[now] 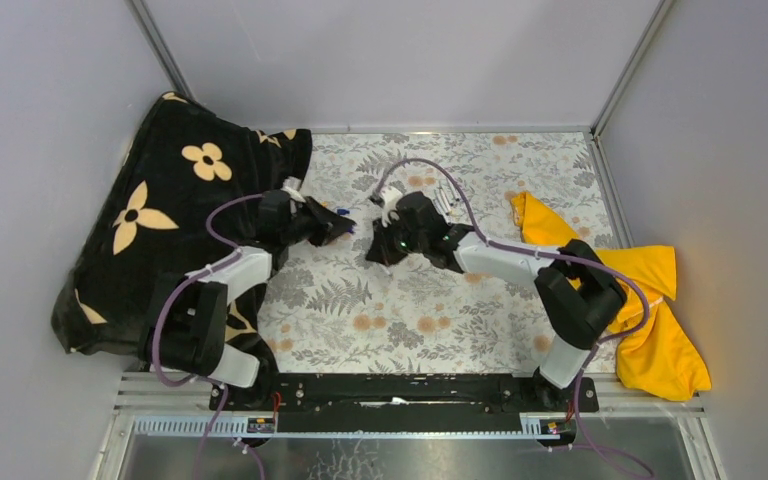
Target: Open the pen caps
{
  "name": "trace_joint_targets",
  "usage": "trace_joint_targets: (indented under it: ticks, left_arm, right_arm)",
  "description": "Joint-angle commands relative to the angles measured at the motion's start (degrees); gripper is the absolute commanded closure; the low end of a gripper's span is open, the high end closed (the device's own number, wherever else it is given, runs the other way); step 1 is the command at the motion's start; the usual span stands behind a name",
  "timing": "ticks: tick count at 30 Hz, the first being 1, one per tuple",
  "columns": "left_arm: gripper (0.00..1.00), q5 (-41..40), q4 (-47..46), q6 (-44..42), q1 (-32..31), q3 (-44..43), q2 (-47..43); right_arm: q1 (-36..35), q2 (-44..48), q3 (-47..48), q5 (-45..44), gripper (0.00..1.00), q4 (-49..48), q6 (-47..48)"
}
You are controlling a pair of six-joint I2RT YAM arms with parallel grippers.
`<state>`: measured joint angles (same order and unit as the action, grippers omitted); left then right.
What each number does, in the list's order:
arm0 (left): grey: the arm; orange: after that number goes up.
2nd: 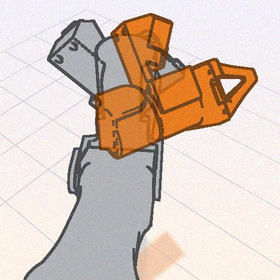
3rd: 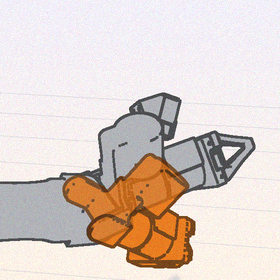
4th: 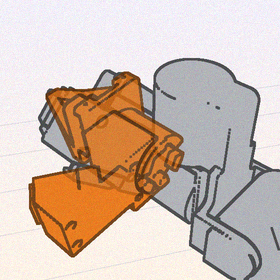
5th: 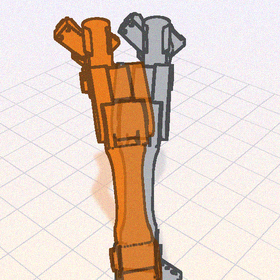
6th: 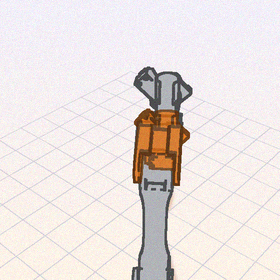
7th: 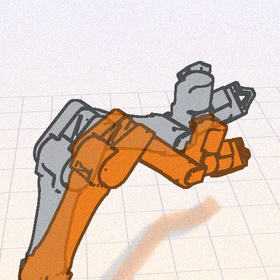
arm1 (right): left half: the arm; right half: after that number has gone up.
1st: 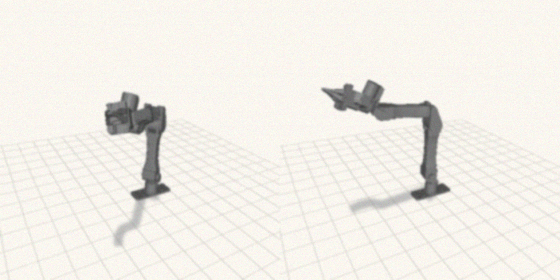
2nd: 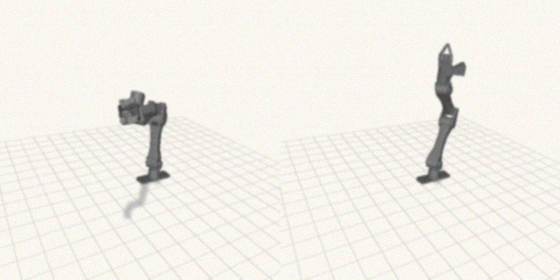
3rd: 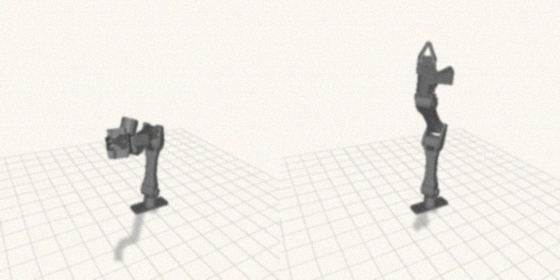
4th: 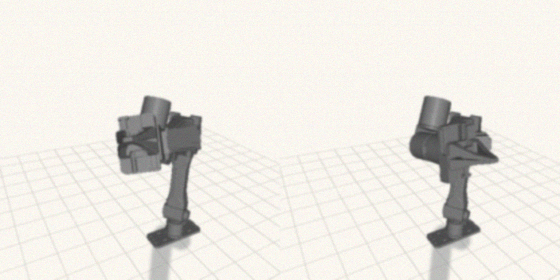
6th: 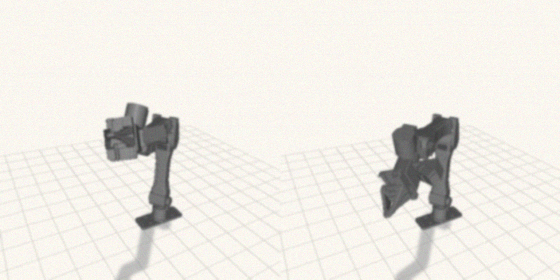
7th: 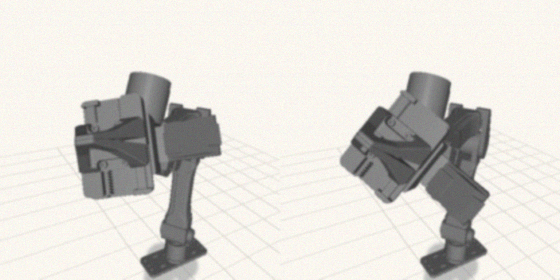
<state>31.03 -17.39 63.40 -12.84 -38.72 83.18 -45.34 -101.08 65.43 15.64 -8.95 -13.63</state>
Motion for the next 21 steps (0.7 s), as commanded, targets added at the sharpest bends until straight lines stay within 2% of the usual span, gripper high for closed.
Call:
trace_joint_targets:
  ticks: [1,8,11,15,19,21]
  left_arm:
    - [1.00,-10.13,-5.98,-1.61,10.50,-1.32,1.97]
    - [1.00,-9.03,-2.58,-5.04,12.49,-4.81,3.69]
    - [1.00,-9.52,-0.45,-6.12,11.97,-5.16,3.40]
    - [1.00,-12.64,8.18,-8.97,10.54,-5.60,2.06]
    - [0.88,-15.67,15.27,-9.71,8.39,-5.30,2.22]
    - [0.87,-17.25,17.09,-9.29,7.29,-4.81,2.29]
  right_arm:
    - [2.36,8.32,-6.95,3.22,1.00,5.41,-1.08]
    - [3.55,11.38,-10.04,3.57,1.00,5.77,-0.48]
    - [3.81,11.01,-8.14,-0.04,1.00,7.54,1.46]
    - [4.89,6.46,-2.76,-5.80,1.00,12.94,6.04]
    - [5.13,0.95,1.51,-12.83,1.00,13.42,10.21]
    - [5.48,-1.74,3.14,-15.13,1.00,13.08,11.45]
